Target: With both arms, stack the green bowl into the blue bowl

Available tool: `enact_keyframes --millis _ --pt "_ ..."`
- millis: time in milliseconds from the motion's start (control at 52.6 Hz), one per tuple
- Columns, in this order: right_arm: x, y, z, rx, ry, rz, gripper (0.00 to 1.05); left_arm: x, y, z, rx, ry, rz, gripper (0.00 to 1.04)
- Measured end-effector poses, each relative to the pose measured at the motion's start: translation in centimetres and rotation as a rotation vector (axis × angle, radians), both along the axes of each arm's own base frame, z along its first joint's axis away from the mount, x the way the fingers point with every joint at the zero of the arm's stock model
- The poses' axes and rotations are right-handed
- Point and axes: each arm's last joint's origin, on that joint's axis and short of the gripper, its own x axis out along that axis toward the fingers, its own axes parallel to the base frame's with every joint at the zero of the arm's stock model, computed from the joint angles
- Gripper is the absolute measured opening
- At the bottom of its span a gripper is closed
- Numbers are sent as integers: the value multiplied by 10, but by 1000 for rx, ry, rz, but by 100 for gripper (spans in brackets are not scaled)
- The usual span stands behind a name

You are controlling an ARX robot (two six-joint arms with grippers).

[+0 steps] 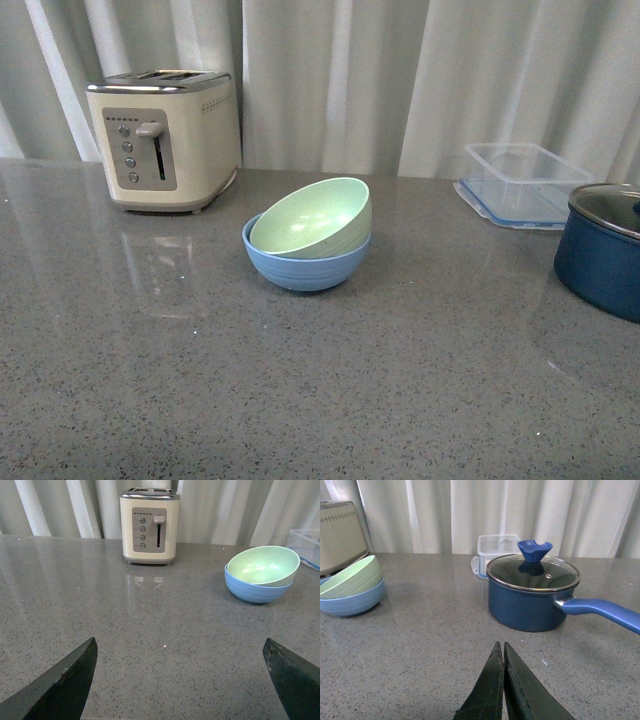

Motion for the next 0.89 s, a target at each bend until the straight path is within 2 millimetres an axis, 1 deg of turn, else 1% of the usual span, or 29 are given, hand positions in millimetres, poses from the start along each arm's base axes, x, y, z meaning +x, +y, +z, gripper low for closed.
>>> enact_keyframes --millis 152,247,304,532,551,665,741,779,836,893 --pt "-2 0 0 0 0 0 1 0 0 0 0 0 0 98" --pt "-9 0 -5 0 34 2 1 0 0 0 0 0 0 98" --pt "-12 0 -4 0 19 2 1 0 0 0 0 0 0 98" --pt "-13 0 -3 0 6 2 1 0 0 0 0 1 0 98" --pt "-13 0 -3 -2 6 2 2 0 0 0 0 1 0 98" --pt "-13 0 -3 -1 6 3 21 0 0 0 0 1 0 98" --pt "-13 0 -3 -1 6 2 40 0 0 0 0 1 0 98" --pt "-13 0 -3 -1 6 2 48 0 0 0 0 1 0 98" --pt "-13 0 -3 -1 6 2 62 0 0 0 0 1 0 98" --pt "-13 0 -3 -1 6 3 72 0 0 0 0 1 0 98"
